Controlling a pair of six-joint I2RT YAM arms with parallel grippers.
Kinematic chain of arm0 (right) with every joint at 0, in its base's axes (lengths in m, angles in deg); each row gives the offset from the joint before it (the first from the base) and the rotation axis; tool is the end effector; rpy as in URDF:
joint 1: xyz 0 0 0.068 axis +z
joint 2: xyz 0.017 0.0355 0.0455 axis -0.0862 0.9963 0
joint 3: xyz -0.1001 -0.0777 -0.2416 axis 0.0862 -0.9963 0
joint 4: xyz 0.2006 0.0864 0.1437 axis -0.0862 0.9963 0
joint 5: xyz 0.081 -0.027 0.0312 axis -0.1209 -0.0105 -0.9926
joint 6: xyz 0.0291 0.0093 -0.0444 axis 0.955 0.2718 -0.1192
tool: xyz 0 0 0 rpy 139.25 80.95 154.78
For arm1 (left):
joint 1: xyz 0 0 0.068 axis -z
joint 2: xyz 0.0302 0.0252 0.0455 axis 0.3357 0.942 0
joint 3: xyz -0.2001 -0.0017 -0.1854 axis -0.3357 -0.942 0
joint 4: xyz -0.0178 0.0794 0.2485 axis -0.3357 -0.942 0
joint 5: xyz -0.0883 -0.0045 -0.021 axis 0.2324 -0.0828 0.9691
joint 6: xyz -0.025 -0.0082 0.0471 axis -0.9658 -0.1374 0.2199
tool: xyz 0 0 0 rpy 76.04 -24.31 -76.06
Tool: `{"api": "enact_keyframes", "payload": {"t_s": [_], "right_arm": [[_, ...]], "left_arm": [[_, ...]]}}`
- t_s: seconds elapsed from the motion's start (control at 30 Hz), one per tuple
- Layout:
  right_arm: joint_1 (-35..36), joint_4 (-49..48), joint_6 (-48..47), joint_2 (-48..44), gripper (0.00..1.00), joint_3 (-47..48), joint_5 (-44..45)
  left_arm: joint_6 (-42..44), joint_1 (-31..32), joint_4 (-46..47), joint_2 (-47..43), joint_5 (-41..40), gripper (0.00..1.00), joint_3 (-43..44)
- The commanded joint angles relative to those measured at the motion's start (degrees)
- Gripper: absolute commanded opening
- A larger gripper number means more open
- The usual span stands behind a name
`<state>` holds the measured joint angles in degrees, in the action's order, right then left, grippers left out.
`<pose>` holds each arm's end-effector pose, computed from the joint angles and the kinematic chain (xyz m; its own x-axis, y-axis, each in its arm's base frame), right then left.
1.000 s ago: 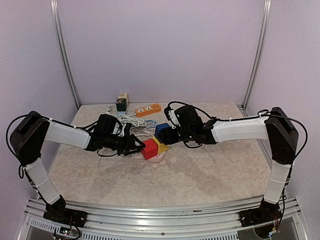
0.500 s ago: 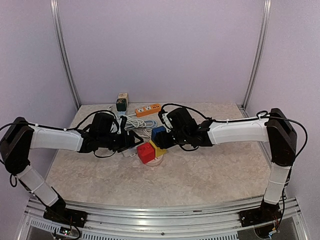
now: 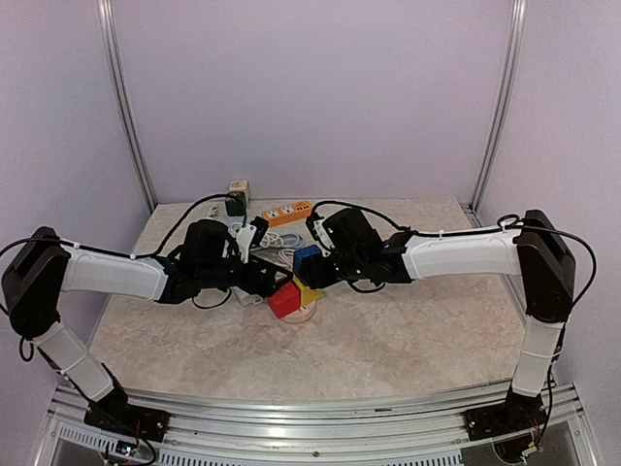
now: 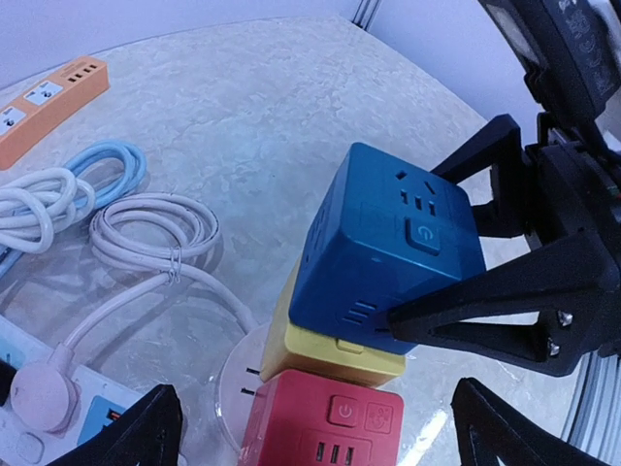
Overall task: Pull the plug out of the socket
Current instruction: Remove the plug from the socket.
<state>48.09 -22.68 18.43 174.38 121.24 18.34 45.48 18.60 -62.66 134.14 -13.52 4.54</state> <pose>0.2613 0.3395 0.2183 -0.6221 -0.1811 -0.7617 -0.5287 0.8147 0.2381 0.2574 -0.2131 0.2040 -0.5139 0.1268 -0.8484 0.6669 0.6812 -0.3022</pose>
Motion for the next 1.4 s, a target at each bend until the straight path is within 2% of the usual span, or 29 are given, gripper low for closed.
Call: {"api": "enact_keyframes", "payload": {"t_s": [0.0, 0.3, 0.73, 0.87, 1.0, 1.37], "right_arm": [[0.71, 0.09, 0.84, 0.39, 0.0, 2.07, -2.35], [0.7, 0.1, 1.08, 0.27, 0.0, 1.73, -2.24], [0.67, 0.19, 0.77, 0.45, 0.0, 1.72, -1.66], [0.67, 0.13, 0.77, 0.36, 0.0, 1.56, -1.45], [0.7, 0.06, 0.82, 0.44, 0.0, 1.54, -1.58], [0.67, 0.19, 0.78, 0.56, 0.0, 1.45, -1.48]], "left_arm": [[7.16, 0.74, 6.91, 3.77, 1.01, 0.95, -1.08], [10.41, 2.21, 5.9, 9.97, -0.19, 0.95, 2.57], [9.81, 4.12, 2.72, 14.68, -1.42, 0.93, 6.8], [9.67, 4.32, 2.44, 15.23, -1.21, 0.84, 6.93], [10.04, 4.69, 1.76, 15.81, -1.71, 0.7, 7.24], [12.21, 5.55, -0.12, 16.83, -3.95, 0.49, 7.93]]}}
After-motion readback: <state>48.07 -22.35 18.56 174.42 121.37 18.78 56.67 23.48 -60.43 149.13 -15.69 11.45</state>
